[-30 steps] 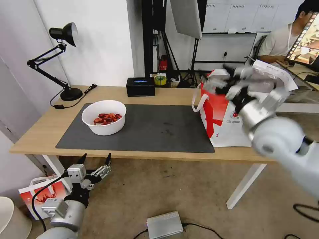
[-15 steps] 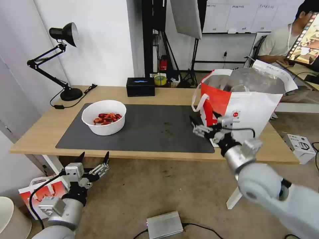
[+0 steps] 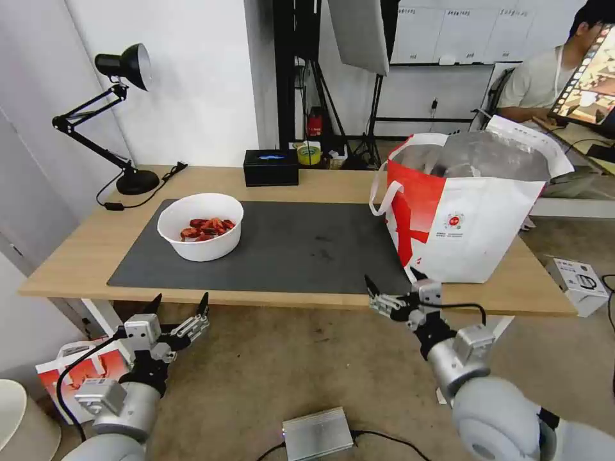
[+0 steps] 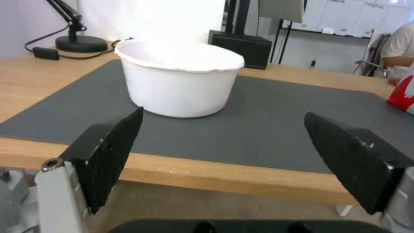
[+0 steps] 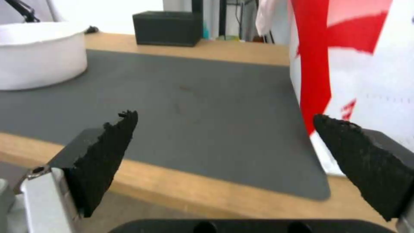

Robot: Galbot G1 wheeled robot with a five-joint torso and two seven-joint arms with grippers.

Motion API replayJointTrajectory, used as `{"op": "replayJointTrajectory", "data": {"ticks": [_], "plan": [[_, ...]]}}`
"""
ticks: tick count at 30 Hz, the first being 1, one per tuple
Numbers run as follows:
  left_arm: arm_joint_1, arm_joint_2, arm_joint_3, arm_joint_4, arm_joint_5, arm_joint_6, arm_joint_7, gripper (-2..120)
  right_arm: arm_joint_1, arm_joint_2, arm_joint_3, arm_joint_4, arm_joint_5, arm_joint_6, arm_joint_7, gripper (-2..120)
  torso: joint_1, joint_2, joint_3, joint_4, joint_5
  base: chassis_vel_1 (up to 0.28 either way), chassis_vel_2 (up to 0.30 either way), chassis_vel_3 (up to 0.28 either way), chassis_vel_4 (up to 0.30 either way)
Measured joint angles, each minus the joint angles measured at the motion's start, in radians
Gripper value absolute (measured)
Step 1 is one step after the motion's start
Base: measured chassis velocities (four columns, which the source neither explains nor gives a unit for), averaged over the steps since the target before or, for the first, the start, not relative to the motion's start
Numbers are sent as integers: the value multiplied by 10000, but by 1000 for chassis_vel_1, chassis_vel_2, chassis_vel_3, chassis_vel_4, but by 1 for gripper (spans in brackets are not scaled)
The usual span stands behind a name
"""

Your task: Pick up the trash from the table and place it into the takeout bag.

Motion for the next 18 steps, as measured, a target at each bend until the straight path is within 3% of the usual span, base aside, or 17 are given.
{"op": "replayJointTrajectory", "data": {"ticks": [18], "plan": [[33, -69, -98, -38, -30, 1, -2, 100, -1019, 124, 29, 714, 32, -700, 1535, 100, 0, 0, 0, 1, 0, 0, 0, 0, 0]]}}
